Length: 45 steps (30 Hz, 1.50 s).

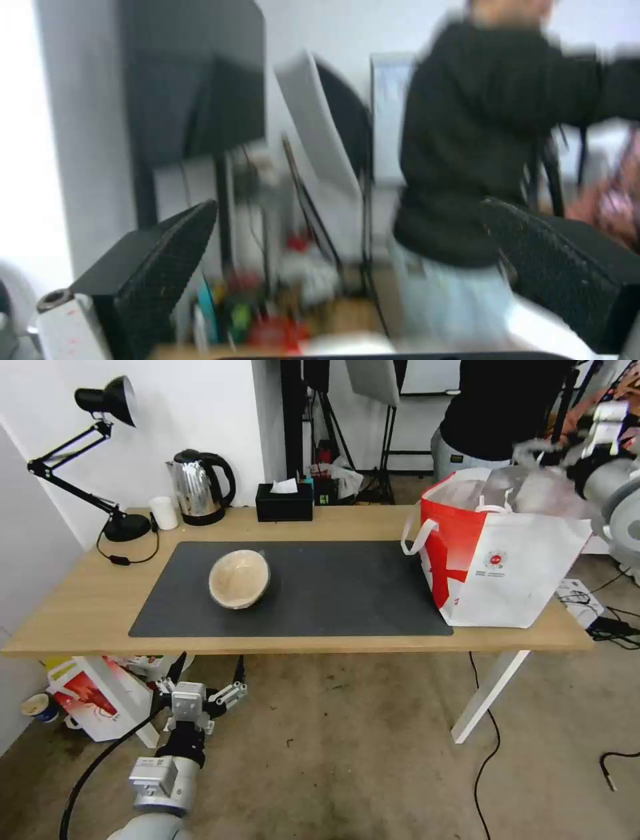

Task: Pick up the trash from the table and place it into the takeout bag.

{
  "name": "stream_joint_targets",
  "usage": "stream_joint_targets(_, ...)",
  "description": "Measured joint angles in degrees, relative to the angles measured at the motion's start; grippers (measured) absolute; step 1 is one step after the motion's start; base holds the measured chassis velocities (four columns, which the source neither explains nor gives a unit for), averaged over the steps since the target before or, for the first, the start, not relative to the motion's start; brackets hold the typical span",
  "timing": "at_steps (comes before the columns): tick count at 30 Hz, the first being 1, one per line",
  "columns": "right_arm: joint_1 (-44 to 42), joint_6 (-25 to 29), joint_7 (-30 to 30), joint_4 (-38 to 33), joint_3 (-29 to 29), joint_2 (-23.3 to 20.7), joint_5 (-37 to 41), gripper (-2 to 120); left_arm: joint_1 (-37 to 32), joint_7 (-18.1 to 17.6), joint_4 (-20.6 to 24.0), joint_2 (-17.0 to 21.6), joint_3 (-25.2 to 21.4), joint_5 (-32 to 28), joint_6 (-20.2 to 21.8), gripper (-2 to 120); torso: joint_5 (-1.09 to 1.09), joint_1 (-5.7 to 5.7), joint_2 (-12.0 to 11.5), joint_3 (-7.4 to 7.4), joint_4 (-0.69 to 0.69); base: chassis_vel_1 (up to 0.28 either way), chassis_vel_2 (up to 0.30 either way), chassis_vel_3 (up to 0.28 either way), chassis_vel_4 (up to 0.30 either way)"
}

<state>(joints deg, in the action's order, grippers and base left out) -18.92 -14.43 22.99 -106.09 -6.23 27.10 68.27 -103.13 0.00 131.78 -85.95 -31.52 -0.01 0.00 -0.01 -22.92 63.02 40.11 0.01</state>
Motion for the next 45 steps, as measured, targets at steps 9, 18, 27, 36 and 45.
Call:
stream_joint_targets(9,-2.98,10.73,4.89,-12.42,-0.46,0.94,-5.57,100,0.00,0.00,0.00,0.00,0.00,0.00,0.00,100,0.00,0.00,0.00,0.00,-0.02,0.000,0.000,0.000,0.000)
stream_joint_targets(18,-20.69,17.32,5.83,-21.27,-5.97,4.77,-16.78,100,0.00,0.00,0.00,0.00,0.00,0.00,0.00,100,0.02,0.00,0.00,0.00,-0.02,0.000,0.000,0.000,0.000)
stream_joint_targets(27,-38.49,23.25,5.70,-25.66,-9.27,13.10,-29.34,100,0.00,0.00,0.00,0.00,0.00,0.00,0.00,100,0.00,0.00,0.00,0.00,0.00,0.000,0.000,0.000,0.000)
stream_joint_targets(36,-49.06,26.29,5.05,-27.61,-10.30,19.12,-37.75,100,0.00,0.00,0.00,0.00,0.00,0.00,0.00,100,-0.01,0.00,0.00,0.00,0.00,0.000,0.000,0.000,0.000)
stream_joint_targets(45,-58.09,28.83,4.26,-30.85,-9.63,25.64,-49.35,100,0.00,0.00,0.00,0.00,0.00,0.00,0.00,100,0.00,0.00,-0.01,-0.01,-0.02,0.000,0.000,0.000,0.000)
